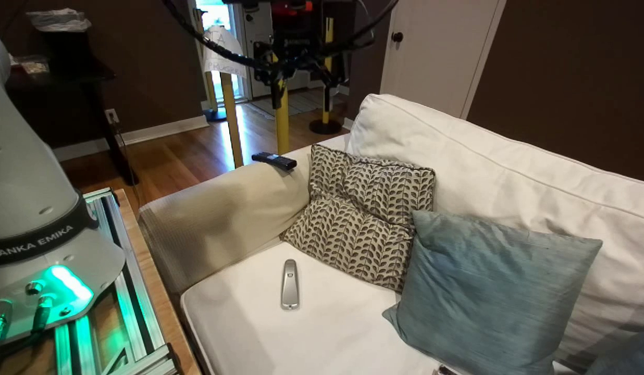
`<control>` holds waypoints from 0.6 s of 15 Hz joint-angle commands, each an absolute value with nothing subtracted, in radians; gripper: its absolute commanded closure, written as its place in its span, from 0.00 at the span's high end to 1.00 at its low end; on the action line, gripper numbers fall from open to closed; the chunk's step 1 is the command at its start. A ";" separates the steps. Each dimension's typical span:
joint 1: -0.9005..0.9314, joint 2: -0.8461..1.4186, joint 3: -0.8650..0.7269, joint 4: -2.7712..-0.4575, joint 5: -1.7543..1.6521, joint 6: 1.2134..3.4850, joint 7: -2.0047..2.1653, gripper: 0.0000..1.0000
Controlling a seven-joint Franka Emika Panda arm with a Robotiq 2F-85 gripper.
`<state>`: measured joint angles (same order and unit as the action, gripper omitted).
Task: Flip the remote control over
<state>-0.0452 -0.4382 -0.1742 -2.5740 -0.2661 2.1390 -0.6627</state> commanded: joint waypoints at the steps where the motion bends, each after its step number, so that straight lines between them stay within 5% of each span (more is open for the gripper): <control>1: -0.025 -0.371 -0.186 -2.673 -0.270 2.320 -0.714 1.00; 9: -0.045 -0.183 -0.169 -2.727 -0.246 2.561 -0.785 1.00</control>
<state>-0.0297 -0.1804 -0.1852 -2.7274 -0.2518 2.5643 -0.7828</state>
